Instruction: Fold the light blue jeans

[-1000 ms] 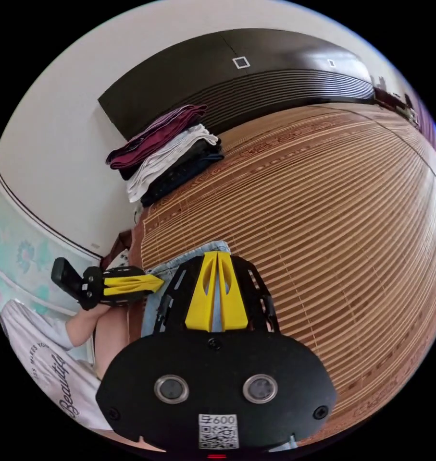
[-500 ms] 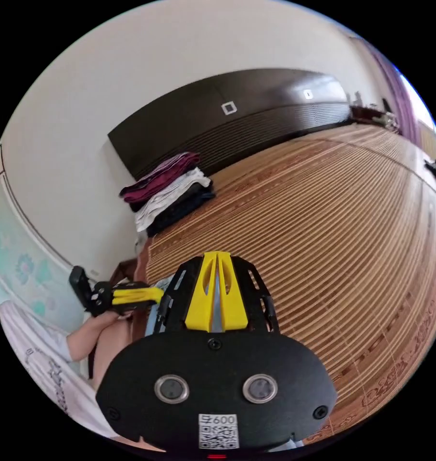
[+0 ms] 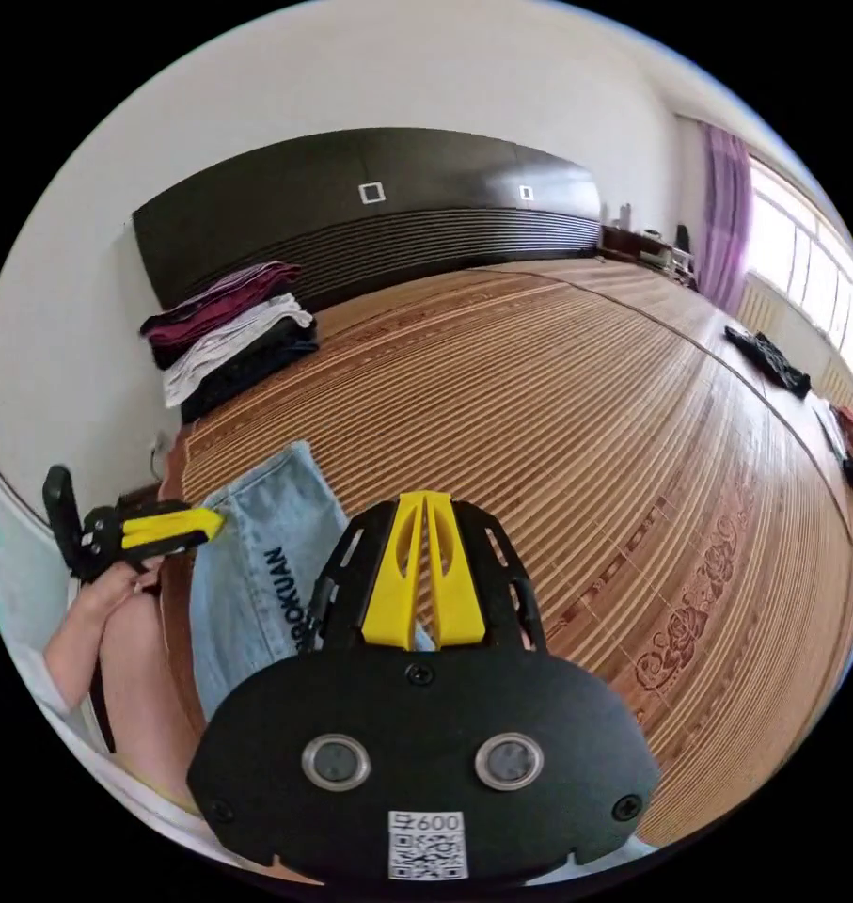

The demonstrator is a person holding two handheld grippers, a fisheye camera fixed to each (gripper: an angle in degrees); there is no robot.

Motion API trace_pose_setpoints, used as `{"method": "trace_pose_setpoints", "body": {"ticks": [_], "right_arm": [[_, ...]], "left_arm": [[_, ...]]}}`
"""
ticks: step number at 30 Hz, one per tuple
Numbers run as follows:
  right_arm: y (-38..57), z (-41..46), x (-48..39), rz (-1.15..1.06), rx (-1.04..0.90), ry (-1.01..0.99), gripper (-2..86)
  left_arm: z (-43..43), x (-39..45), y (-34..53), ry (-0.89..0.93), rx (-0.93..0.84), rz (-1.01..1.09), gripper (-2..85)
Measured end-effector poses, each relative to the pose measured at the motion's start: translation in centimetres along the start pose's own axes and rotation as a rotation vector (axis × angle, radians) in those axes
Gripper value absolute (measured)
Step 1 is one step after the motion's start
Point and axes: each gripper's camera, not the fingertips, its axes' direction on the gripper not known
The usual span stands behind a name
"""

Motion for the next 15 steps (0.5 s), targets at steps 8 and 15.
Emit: {"method": "trace_pose_setpoints", "body": {"ticks": [8,15], "right_arm": [[2.9,0.0,-9.7,-0.171,-0.113,-0.275,-0.8],[0.9,1.8,-9.9,0.003,-0.095,-0.348,-0.8]], "left_arm": [[-3.9,1.1,0.5,-0.201,0.092,0.152,0.5],[-2.8,1.2,-1.0,0.185,0.03,0.194,0.8]]}}
